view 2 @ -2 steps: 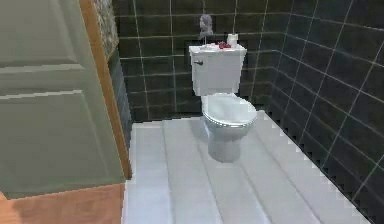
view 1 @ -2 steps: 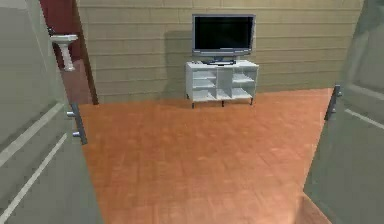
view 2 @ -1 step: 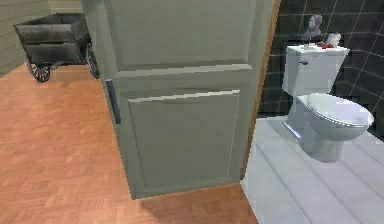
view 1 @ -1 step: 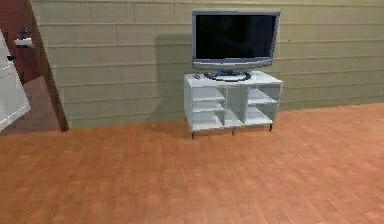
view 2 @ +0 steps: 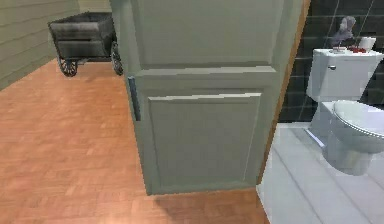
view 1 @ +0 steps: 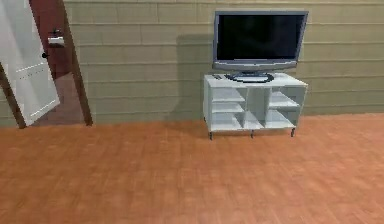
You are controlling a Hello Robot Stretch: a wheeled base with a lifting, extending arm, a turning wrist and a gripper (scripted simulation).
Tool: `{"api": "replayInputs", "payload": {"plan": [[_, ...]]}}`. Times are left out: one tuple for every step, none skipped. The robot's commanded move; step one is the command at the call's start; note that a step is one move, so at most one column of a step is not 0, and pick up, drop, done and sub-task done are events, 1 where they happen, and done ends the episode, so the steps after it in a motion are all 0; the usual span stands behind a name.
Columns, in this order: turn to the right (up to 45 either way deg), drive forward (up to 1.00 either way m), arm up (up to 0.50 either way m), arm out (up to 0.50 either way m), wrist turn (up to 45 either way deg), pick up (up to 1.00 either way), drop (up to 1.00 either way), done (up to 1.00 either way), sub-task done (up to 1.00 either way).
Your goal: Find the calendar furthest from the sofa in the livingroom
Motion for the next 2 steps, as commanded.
{"api": "replayInputs", "payload": {"plan": [[0.0, 0.35, 0.0, 0.0, 0.0, 0.0, 0.0, 0.0, 0.0], [-45.0, 0.0, 0.0, 0.0, 0.0, 0.0, 0.0, 0.0, 0.0]]}}
